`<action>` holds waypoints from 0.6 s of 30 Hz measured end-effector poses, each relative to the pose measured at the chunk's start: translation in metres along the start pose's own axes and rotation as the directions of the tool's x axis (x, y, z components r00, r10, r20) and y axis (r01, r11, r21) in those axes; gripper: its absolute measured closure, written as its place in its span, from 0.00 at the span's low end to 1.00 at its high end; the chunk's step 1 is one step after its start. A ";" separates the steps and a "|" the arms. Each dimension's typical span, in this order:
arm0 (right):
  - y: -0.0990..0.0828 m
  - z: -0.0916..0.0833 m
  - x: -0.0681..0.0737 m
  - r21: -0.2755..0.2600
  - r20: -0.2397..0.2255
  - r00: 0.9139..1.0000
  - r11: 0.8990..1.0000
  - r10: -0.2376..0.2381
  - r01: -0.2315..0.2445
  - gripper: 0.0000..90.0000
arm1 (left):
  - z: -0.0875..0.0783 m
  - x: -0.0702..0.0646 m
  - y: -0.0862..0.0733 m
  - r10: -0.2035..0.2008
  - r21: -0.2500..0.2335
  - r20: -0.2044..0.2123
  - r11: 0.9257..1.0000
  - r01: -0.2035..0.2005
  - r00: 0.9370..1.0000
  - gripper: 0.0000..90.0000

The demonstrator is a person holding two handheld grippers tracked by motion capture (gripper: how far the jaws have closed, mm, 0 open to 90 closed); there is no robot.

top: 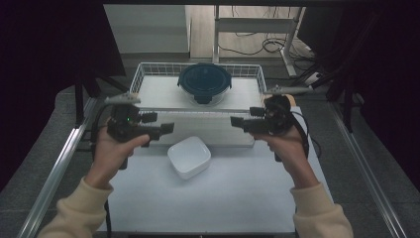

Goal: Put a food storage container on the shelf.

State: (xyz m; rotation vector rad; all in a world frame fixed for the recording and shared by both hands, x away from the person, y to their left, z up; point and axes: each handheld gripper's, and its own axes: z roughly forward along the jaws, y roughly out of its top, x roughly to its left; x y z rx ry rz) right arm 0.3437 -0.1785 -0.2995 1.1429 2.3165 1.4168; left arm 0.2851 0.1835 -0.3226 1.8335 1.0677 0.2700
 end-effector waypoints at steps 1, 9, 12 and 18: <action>-0.008 -0.002 0.002 0.000 -0.008 1.000 1.000 -0.007 0.007 0.21 | -0.002 0.000 -0.009 -0.013 -0.013 0.004 1.000 0.013 1.000 0.29; -0.074 -0.007 0.012 0.067 -0.009 0.999 0.997 -0.034 0.035 0.22 | 0.009 -0.004 -0.071 -0.025 0.046 -0.011 0.999 0.026 1.000 0.29; -0.095 -0.007 0.011 0.098 0.016 0.999 0.994 -0.042 0.040 0.22 | 0.017 -0.002 -0.090 -0.037 0.077 -0.015 0.996 0.038 0.999 0.30; -0.127 -0.006 0.007 0.138 0.036 0.999 0.990 -0.028 0.023 0.22 | 0.022 0.006 -0.119 -0.087 0.102 -0.024 0.991 0.089 0.996 0.30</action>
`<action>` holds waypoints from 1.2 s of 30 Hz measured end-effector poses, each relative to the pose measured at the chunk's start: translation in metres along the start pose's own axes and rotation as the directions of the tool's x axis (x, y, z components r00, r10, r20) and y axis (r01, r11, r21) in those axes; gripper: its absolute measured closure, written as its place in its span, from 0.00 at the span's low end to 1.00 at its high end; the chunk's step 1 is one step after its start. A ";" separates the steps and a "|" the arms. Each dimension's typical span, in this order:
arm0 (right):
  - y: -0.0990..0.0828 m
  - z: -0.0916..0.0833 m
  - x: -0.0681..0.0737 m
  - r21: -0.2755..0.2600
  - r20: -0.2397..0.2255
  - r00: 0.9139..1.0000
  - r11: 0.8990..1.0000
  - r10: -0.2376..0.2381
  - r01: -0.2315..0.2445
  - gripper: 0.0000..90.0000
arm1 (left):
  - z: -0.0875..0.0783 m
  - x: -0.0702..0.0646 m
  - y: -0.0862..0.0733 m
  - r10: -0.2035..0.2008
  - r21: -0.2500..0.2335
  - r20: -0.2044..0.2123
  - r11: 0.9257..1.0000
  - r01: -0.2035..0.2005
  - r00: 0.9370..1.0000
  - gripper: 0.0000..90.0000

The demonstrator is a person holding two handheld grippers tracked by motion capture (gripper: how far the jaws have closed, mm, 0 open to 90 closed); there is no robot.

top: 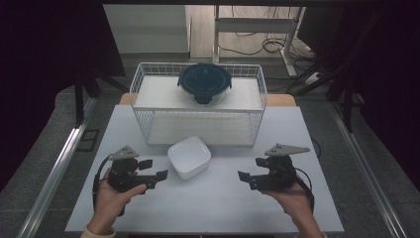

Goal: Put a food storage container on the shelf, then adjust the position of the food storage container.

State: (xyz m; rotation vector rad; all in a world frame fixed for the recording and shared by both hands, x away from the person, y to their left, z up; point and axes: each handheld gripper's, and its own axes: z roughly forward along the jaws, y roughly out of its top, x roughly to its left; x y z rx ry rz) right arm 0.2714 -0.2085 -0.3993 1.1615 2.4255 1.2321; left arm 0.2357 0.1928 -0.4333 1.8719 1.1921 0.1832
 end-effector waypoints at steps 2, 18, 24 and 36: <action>-0.009 0.002 -0.002 0.008 0.005 1.000 1.000 0.009 -0.009 0.22 | 0.002 0.003 -0.007 -0.003 0.015 -0.017 1.000 0.003 1.000 0.30; -0.030 0.016 -0.009 0.043 0.034 0.999 0.999 0.021 -0.022 0.23 | 0.008 0.014 -0.022 -0.032 0.019 -0.058 0.999 0.033 0.998 0.29; -0.036 0.011 -0.009 0.042 0.047 0.998 0.998 0.038 -0.040 0.23 | 0.010 0.009 -0.021 -0.007 0.020 -0.050 1.000 0.008 0.999 0.29; -0.039 0.009 -0.009 0.045 0.048 0.998 0.998 0.039 -0.041 0.23 | 0.014 0.009 -0.019 0.008 0.037 -0.047 0.999 -0.006 0.999 0.32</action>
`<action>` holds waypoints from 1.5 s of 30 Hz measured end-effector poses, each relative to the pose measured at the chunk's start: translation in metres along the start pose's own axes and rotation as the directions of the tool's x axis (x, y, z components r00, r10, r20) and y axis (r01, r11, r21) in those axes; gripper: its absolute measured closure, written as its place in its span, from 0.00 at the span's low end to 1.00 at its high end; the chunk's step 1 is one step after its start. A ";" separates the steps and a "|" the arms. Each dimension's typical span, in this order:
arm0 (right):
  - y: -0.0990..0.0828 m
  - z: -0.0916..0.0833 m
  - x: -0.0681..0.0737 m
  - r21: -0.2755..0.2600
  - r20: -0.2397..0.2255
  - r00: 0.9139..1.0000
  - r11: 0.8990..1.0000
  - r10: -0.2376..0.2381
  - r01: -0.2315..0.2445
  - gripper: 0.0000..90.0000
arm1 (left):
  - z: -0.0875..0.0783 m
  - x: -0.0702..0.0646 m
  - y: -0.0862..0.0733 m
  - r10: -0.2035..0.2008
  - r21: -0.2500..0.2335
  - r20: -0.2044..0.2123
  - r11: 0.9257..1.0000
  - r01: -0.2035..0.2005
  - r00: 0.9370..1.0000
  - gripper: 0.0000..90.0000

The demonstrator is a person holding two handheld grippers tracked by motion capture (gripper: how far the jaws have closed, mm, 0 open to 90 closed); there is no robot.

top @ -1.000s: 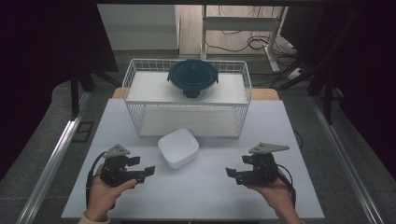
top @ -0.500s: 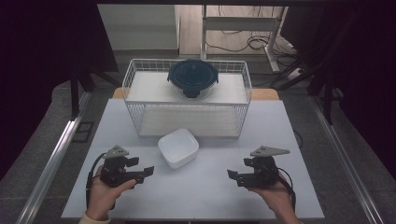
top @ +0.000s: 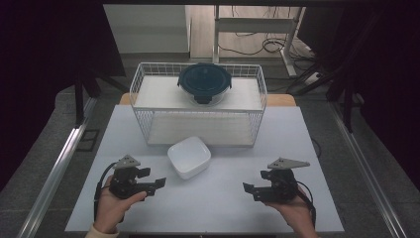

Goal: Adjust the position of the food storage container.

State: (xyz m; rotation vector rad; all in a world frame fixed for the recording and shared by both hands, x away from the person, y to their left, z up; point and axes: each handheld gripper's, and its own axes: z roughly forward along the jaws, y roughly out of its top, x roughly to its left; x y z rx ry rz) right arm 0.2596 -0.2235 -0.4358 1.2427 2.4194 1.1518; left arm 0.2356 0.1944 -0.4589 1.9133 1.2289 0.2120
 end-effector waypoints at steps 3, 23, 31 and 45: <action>-0.002 0.000 0.000 0.003 -0.005 1.000 1.000 -0.002 0.002 0.23 | 0.000 0.000 0.006 0.008 -0.003 -0.006 1.000 -0.008 1.000 0.34; -0.008 0.004 -0.012 0.029 0.004 0.999 0.999 0.034 -0.034 0.23 | 0.052 0.043 0.088 0.064 0.114 -0.045 0.992 -0.059 0.997 0.78; -0.009 0.006 -0.013 0.032 0.002 0.999 0.999 0.035 -0.035 0.23 | 0.079 0.058 0.103 0.105 0.165 -0.104 0.982 -0.087 0.989 1.00; -0.011 0.006 -0.017 0.031 0.007 0.999 0.998 0.047 -0.047 0.23 | 0.118 0.067 0.106 0.182 0.226 -0.124 0.962 -0.151 0.975 1.00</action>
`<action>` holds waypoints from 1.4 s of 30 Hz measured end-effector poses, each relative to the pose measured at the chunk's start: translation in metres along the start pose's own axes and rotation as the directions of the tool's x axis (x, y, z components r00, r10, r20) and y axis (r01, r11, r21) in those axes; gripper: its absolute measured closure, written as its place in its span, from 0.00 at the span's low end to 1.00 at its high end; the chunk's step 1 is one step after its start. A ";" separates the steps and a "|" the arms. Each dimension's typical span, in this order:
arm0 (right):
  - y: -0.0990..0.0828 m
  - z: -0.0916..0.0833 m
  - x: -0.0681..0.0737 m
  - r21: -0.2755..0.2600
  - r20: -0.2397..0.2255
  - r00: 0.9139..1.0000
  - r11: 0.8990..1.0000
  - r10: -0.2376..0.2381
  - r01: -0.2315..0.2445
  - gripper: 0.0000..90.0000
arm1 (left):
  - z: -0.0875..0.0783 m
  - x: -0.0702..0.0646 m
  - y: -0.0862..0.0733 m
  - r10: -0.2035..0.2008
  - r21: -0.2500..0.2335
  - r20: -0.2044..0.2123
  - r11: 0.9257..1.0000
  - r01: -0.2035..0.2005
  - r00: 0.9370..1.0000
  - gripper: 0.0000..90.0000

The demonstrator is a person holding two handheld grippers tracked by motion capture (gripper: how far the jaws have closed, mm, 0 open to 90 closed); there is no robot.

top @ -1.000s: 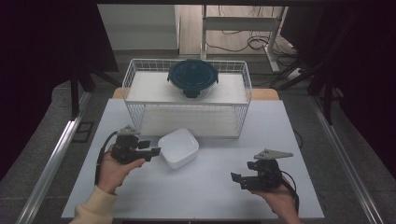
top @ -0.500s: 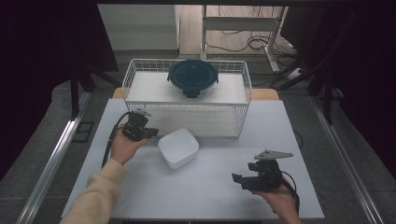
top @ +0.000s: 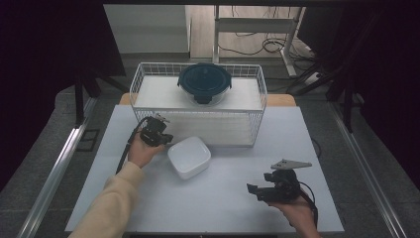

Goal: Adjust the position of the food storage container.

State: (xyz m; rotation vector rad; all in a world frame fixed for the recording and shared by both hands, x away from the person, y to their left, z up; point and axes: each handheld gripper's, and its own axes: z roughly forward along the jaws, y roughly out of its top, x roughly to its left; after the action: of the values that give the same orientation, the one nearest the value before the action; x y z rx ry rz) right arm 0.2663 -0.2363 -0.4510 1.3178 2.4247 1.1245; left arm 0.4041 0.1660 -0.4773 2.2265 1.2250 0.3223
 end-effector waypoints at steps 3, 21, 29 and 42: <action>0.000 -0.001 0.000 -0.001 -0.002 1.000 1.000 0.003 -0.003 0.23 | 0.004 -0.001 0.001 -0.008 0.012 0.023 1.000 0.008 1.000 1.00; 0.000 -0.002 -0.001 -0.011 0.001 1.000 1.000 0.010 -0.010 0.23 | 0.002 -0.024 -0.009 0.025 0.081 0.138 0.996 -0.036 0.990 1.00; 0.000 -0.002 0.000 -0.009 -0.002 1.000 1.000 0.007 -0.007 0.23 | -0.004 -0.041 -0.022 0.009 0.092 0.174 0.995 -0.025 0.985 1.00; 0.000 -0.002 0.001 -0.012 -0.001 1.000 1.000 0.005 -0.005 0.23 | -0.014 -0.072 -0.043 0.031 0.114 0.247 0.992 -0.061 0.969 1.00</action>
State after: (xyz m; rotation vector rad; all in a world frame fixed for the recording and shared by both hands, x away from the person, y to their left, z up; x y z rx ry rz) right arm 0.2647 -0.2372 -0.4495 1.3216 2.4129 1.1391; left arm 0.3285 0.1291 -0.4870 2.3186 1.0867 -0.0113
